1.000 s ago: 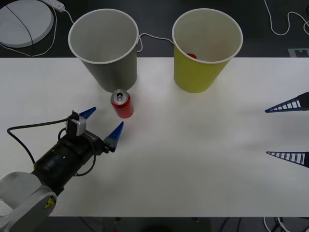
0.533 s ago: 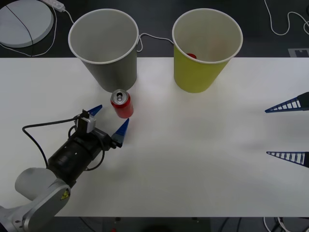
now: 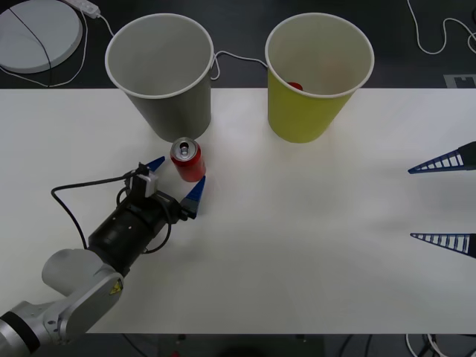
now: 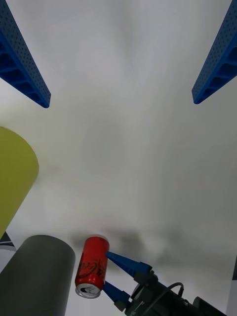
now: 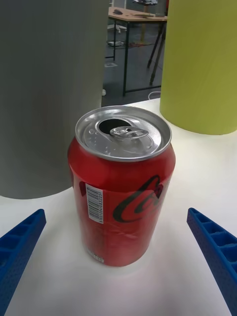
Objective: Put the can into the green bin and the plastic bottle into the gray bin
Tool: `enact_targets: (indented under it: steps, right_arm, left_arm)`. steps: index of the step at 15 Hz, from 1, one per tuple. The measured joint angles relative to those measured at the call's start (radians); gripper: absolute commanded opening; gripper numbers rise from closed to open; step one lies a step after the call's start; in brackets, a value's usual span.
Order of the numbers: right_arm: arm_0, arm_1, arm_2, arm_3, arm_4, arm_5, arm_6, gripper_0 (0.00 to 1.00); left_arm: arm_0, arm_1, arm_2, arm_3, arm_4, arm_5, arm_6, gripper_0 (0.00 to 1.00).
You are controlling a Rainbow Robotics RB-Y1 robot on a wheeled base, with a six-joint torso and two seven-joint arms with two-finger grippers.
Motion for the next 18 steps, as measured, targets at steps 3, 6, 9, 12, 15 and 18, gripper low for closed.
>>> enact_targets:
  steps: [3, 6, 9, 12, 15, 18]
  right_arm:
    - [0.0, 0.0, 0.0, 0.0, 0.0, 0.0, 0.0, 1.0]
    - [0.0, 0.0, 0.0, 0.0, 0.0, 0.0, 0.0, 1.0]
    - [0.0, 0.0, 0.0, 0.0, 0.0, 0.0, 0.0, 1.0]
    - [0.0, 0.0, 0.0, 0.0, 0.0, 0.0, 0.0, 1.0]
    - [0.0, 0.0, 0.0, 0.0, 0.0, 0.0, 0.0, 1.0]
    - [0.0, 0.0, 0.0, 0.0, 0.0, 0.0, 0.0, 1.0]
  left_arm:
    - [-0.034, -0.024, -0.001, 0.045, 0.0, 0.0, -0.004, 1.0]
    - [-0.063, -0.047, -0.001, 0.078, 0.0, -0.001, -0.006, 1.0]
    - [-0.088, -0.07, -0.001, 0.11, -0.001, 0.0, -0.009, 1.0]
    - [-0.104, -0.084, -0.001, 0.13, -0.001, 0.0, -0.012, 1.0]
    - [-0.109, -0.088, 0.0, 0.131, 0.0, -0.004, -0.013, 1.0]
    - [-0.12, -0.089, 0.0, 0.136, 0.003, -0.005, -0.013, 1.0]
